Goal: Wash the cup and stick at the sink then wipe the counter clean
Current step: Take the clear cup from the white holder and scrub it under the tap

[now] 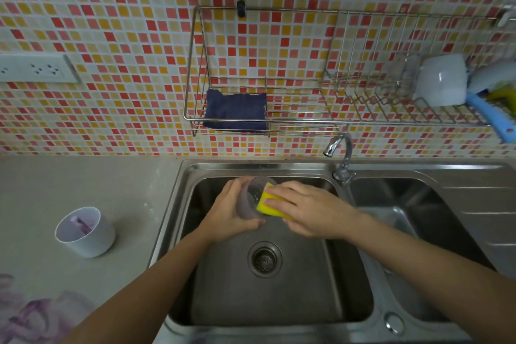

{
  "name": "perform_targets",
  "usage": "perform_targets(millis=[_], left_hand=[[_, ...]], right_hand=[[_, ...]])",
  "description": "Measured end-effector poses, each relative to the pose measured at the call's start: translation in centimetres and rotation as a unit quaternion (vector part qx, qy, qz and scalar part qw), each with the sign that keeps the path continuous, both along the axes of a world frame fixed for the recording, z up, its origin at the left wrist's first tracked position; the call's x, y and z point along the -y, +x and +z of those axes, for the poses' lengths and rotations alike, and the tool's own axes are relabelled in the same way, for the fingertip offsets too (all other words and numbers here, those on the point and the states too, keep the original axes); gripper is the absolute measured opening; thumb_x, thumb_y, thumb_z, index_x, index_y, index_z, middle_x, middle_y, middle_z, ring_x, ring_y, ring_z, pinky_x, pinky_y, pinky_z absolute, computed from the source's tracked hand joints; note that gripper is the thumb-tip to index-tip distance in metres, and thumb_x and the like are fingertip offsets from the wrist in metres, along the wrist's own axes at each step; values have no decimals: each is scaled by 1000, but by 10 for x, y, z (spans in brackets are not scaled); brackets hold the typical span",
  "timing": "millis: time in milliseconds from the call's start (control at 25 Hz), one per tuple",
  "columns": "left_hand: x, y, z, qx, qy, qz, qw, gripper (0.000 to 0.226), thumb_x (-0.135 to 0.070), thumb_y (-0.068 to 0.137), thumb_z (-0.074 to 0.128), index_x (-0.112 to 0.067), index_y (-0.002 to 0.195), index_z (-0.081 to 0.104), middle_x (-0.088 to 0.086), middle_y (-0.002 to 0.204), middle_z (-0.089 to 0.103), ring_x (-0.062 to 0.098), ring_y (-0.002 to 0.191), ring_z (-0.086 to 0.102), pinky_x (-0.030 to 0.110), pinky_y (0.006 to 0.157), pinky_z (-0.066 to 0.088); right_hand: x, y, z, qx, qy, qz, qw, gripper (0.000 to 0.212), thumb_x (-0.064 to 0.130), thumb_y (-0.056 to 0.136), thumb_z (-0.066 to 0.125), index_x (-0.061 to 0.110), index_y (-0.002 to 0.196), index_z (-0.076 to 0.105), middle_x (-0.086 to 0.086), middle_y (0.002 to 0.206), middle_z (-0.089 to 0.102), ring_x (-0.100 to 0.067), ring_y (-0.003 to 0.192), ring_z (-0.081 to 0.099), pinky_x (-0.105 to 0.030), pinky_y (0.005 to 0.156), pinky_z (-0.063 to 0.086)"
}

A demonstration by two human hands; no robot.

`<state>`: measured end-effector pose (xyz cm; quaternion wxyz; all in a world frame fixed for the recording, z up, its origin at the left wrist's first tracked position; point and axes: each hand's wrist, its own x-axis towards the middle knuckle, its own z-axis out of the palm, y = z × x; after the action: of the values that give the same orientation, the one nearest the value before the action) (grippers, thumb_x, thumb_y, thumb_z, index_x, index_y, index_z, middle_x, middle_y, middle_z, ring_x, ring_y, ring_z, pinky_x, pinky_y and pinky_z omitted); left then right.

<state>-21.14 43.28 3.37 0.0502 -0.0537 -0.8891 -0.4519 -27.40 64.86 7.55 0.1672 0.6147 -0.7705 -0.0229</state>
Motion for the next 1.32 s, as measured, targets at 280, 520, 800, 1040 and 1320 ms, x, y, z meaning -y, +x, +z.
perform_targets(millis=[280,520,800,1040,1320], left_hand=[[-17,6,0,-27,3,14,1000,90,-31,59,85,-27,134,37,-8,131,40,-4,118,40,6,96,32],[-3,10,5,54,36,-70,995,118,-35,55,88,-31,147,14,-14,143,34,-3,129,38,21,102,42],[-17,10,-4,-128,-113,11,985,86,-31,63,81,-19,130,29,11,125,45,28,108,56,33,83,52],[-22,7,0,-134,-109,35,984,87,-17,62,85,1,132,36,16,125,45,16,109,49,24,85,42],[-37,12,-10,-76,-19,41,996,90,-20,64,85,-10,134,31,5,127,37,9,111,48,21,88,50]], right_hand=[[-1,-11,-7,-59,-7,52,997,24,13,85,54,18,103,68,2,103,71,-17,92,66,-29,84,52],[-12,-23,28,-107,22,193,975,30,9,96,42,17,96,72,5,100,72,-15,89,66,-28,77,53],[-9,9,-1,207,-5,-26,978,51,-11,62,56,13,106,67,-7,102,71,-25,87,60,-38,76,52],[-4,23,12,187,-17,-79,979,45,-7,66,64,8,108,63,-8,104,68,-29,92,60,-34,79,49],[-15,9,21,146,30,-65,987,23,7,76,68,14,98,70,-3,86,72,-25,74,59,-35,66,54]])
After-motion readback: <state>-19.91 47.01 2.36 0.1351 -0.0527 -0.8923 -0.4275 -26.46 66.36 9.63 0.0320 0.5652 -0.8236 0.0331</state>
